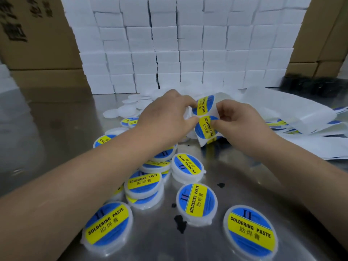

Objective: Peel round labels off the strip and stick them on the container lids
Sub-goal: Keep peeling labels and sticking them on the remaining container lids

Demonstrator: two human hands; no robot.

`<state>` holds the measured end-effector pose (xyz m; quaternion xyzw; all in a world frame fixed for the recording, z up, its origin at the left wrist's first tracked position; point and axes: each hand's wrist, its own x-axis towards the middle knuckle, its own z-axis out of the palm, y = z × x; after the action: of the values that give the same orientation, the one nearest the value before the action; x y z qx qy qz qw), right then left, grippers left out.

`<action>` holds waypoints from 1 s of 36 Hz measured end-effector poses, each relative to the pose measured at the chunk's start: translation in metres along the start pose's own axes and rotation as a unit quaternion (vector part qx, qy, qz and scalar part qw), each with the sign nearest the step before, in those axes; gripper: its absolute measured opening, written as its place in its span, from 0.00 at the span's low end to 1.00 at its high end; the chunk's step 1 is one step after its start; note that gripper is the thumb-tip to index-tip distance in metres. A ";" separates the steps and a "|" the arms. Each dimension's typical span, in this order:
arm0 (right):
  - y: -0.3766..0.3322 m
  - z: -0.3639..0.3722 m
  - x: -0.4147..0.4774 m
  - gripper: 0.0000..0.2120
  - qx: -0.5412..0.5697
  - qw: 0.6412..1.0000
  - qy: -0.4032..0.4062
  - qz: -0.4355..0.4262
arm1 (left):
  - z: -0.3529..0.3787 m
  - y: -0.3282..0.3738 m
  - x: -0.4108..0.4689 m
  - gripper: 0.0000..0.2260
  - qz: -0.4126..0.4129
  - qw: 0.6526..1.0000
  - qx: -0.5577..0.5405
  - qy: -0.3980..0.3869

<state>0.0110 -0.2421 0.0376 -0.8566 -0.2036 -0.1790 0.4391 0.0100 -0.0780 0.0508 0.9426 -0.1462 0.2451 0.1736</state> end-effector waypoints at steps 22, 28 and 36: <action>0.026 -0.008 0.009 0.07 -0.179 0.981 0.026 0.076 | -0.014 -0.014 0.004 0.06 -0.093 0.993 -0.042 0.061; 0.031 -0.018 0.014 0.26 -0.175 0.963 0.150 0.141 | -0.013 -0.017 0.003 0.07 -0.093 0.992 -0.028 0.077; -0.012 -0.009 -0.003 0.17 0.011 0.990 0.129 0.053 | -0.012 -0.013 -0.002 0.10 -0.007 0.993 0.020 0.118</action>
<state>0.0017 -0.2437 0.0493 -0.8310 -0.1017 -0.2620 0.4800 0.0086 -0.0610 0.0563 0.9112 -0.1133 0.3567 0.1722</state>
